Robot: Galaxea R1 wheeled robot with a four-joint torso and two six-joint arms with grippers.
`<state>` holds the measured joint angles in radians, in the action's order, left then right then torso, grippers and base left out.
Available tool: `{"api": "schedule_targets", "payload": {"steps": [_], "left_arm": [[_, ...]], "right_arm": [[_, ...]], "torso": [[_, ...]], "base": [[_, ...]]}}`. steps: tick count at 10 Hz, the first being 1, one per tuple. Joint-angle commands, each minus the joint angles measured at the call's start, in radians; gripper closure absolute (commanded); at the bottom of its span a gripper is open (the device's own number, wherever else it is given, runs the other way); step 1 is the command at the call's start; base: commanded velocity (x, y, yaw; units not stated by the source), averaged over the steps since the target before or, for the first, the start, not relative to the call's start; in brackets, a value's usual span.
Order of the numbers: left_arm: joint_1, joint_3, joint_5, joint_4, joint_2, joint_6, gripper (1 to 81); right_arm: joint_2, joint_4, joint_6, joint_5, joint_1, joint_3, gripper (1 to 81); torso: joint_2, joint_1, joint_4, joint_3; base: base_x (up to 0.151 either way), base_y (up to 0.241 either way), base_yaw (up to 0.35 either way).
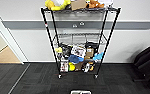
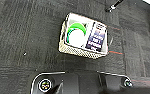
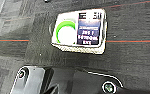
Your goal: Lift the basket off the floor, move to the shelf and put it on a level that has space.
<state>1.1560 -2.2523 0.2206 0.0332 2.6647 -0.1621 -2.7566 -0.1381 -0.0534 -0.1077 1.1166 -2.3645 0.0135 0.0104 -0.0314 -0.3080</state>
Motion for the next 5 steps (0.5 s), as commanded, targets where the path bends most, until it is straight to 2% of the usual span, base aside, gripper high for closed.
{"api": "schedule_targets", "payload": {"steps": [1,5], "left_arm": [[-0.055,0.017,-0.037,0.004,-0.024,-0.004,1.0],[-0.057,0.022,-0.041,0.001,-0.024,-0.002,1.0]], "right_arm": [[0.019,-0.005,-0.002,0.036,-0.066,0.005,1.0],[0.019,-0.003,-0.002,0.036,-0.066,0.004,1.0]], "torso": [[0.0,0.0,0.0,0.0],[0.0,0.001,0.0,0.0]], "base": [[0.074,0.0,0.0],[0.0,0.0,0.0]]}}
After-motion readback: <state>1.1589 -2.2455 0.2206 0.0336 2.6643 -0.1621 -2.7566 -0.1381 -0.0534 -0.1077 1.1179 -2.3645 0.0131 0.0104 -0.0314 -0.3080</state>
